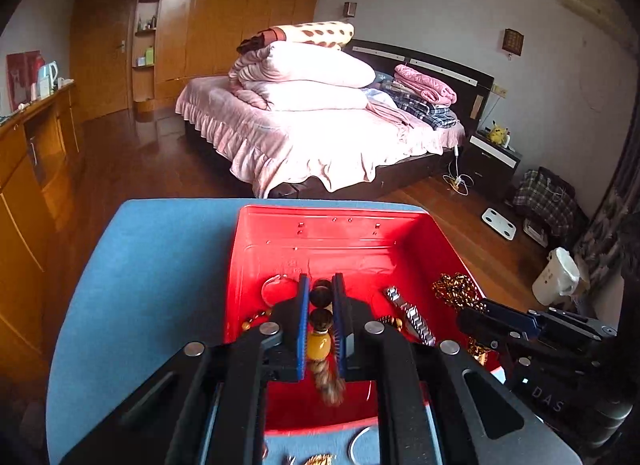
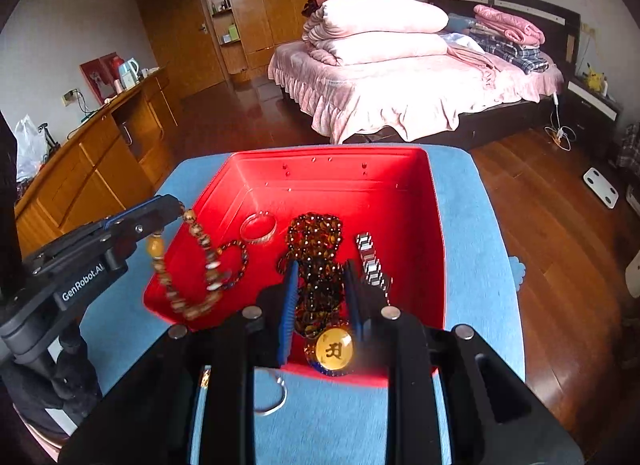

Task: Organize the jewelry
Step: 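Carry the bracelet and necklace into the red tin box and open both tools, then withdraw both tools toward the silver chain pendant and thin silver bangle, then grasp the silver chain pendant with the left tool while the right tool grasps the thin bangle, then carry the chain pendant and bangle into the red tin box and open both tools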

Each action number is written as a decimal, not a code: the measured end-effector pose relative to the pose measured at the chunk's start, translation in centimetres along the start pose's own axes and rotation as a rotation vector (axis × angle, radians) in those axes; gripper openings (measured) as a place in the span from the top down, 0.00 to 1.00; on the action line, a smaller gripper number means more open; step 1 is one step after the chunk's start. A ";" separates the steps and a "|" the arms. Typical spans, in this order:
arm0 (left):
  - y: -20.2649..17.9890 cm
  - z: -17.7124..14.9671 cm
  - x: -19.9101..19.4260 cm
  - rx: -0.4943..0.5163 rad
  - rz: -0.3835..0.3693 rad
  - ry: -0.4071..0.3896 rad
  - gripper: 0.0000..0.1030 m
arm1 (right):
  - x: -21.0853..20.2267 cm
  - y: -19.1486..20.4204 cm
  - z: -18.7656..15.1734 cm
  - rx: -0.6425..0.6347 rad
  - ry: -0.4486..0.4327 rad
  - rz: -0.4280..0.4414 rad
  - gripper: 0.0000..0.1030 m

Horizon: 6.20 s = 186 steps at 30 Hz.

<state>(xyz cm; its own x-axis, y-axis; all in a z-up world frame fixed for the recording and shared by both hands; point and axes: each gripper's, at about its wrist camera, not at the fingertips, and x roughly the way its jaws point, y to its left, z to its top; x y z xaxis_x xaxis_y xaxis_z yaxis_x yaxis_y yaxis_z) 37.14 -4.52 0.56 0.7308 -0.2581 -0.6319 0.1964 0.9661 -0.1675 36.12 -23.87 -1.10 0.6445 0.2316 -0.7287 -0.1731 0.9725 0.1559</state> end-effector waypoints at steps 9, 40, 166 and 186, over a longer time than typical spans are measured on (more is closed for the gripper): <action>0.5 -0.2 5.1 -0.011 0.033 0.075 0.89 | 4.9 -1.2 1.4 0.030 0.073 -0.017 0.79; 2.2 -7.0 -4.0 0.026 0.163 -0.034 0.31 | -2.3 1.5 -5.1 -0.017 -0.062 -0.092 0.45; 0.6 -4.1 -5.1 0.035 -0.044 -0.051 0.82 | -4.3 2.9 -4.1 -0.104 -0.104 -0.144 0.55; 0.9 0.4 7.5 0.005 0.027 0.092 0.82 | 6.3 0.4 2.0 -0.070 0.035 -0.148 0.55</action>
<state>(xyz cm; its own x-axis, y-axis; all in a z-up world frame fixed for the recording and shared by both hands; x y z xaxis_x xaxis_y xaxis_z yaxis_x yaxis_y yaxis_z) 43.11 -5.56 -4.01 0.6731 -0.2303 -0.7028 0.1806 0.9727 -0.1458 41.63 -21.97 -4.32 0.6406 0.0832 -0.7633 -0.1300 0.9915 -0.0010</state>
